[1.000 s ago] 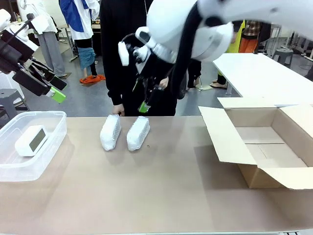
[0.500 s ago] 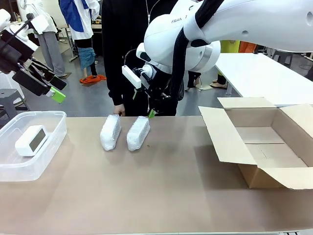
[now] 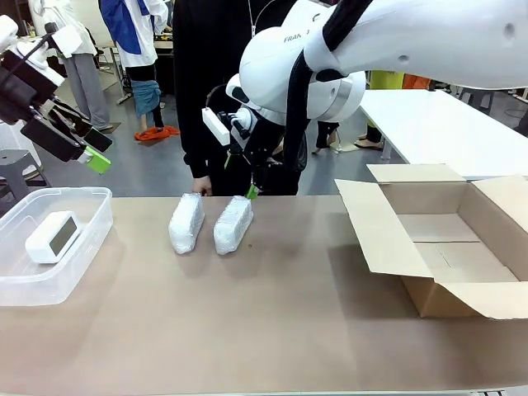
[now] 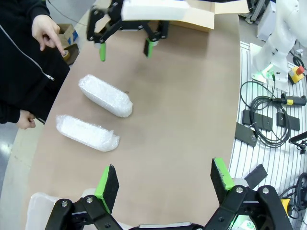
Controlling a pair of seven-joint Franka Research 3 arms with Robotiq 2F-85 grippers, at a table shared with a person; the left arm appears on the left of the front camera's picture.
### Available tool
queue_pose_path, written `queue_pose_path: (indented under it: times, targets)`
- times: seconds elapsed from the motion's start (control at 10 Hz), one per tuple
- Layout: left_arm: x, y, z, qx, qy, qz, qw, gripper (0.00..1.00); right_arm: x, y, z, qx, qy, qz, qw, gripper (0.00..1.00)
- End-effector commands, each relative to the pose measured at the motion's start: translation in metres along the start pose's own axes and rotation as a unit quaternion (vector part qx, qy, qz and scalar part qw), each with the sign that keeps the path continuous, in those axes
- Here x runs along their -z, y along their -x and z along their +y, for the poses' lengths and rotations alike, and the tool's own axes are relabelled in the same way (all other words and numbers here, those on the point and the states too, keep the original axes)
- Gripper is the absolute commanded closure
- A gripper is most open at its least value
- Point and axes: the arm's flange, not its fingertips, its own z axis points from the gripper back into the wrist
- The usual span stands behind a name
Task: Separate and place wrapped and unwrapped clocks.
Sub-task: Pick up the Digital clock indicated by the person.
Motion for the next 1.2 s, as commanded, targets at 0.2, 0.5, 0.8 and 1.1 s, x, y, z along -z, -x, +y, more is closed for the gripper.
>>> queue_pose_path:
  times: [0.2, 0.5, 0.8, 1.1]
  targets:
    - [-0.002, -0.003, 0.001, -0.005, 0.004, -0.003, 1.000, 0.00, 0.070, -0.005, -0.069, -0.109, -0.086, 0.039, 0.990, 0.00]
    - [-0.002, -0.003, 0.001, -0.005, 0.004, -0.003, 1.000, 0.00, 0.098, -0.009, -0.075, -0.186, -0.136, 0.087, 0.969, 0.00]
    - [-0.002, -0.003, 0.001, -0.005, 0.004, -0.003, 1.000, 0.00, 0.117, -0.008, -0.068, -0.227, -0.147, 0.116, 0.956, 0.00]
    - [-0.002, -0.003, 0.001, -0.005, 0.004, -0.003, 1.000, 0.00, 0.126, 0.005, -0.049, -0.232, -0.140, 0.123, 0.955, 0.00]
